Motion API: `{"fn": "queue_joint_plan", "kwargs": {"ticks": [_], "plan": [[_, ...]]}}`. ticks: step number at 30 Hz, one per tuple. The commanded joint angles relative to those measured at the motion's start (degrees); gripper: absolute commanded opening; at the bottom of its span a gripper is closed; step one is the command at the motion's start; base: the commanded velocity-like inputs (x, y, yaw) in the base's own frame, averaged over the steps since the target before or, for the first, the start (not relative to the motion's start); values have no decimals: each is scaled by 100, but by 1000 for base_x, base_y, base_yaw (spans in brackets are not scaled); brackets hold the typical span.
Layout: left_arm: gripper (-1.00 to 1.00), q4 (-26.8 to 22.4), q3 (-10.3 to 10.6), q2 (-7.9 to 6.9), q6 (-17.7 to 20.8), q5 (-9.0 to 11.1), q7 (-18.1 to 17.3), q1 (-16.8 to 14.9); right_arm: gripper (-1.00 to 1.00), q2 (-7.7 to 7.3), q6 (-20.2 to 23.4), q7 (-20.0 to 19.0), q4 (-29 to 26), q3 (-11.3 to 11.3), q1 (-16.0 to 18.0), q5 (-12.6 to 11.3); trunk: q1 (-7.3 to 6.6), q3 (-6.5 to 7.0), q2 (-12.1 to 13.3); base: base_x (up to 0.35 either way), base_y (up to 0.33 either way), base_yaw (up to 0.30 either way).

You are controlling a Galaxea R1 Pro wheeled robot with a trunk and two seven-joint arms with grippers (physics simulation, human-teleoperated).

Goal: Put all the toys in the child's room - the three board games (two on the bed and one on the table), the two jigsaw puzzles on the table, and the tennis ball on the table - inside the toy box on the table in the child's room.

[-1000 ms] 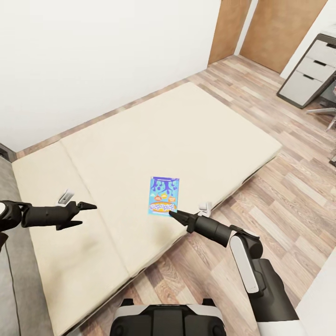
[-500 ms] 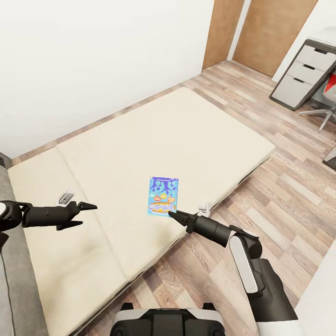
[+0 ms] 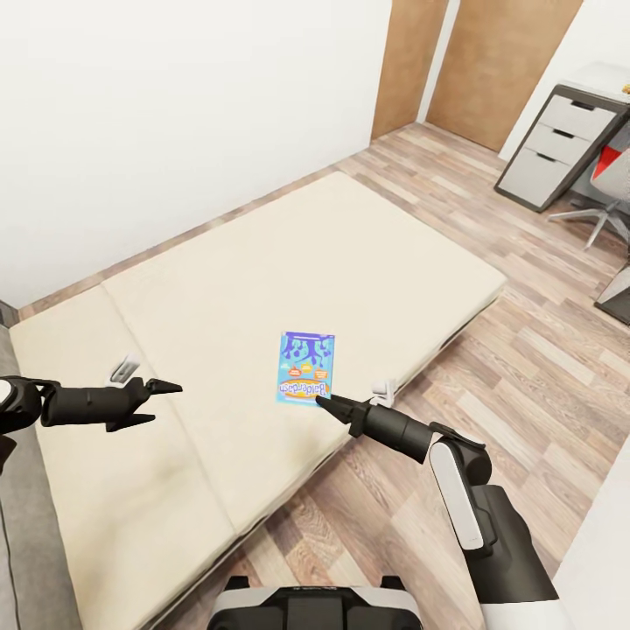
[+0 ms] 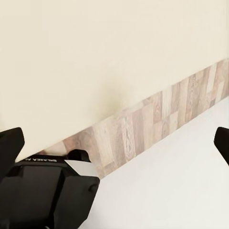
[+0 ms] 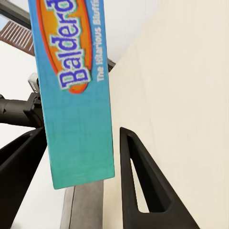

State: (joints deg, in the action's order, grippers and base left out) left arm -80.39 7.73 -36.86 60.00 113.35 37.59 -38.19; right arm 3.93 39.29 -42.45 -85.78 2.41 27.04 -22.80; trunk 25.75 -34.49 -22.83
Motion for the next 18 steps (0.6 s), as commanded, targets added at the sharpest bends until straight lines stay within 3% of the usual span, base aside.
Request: {"fn": "queue_joint_plan", "kwargs": {"ticks": [1,18], "plan": [[100,-3,8,-5,0,56,55,-5,-100,2,35,0,-1,-4,3,-23,4,2,-9,0,0,-57],[100,-3,8,-7,0,56,48,-5,-100,3,35,-9,0,-3,3,-17,4,159,-9,0,0,-9]]}}
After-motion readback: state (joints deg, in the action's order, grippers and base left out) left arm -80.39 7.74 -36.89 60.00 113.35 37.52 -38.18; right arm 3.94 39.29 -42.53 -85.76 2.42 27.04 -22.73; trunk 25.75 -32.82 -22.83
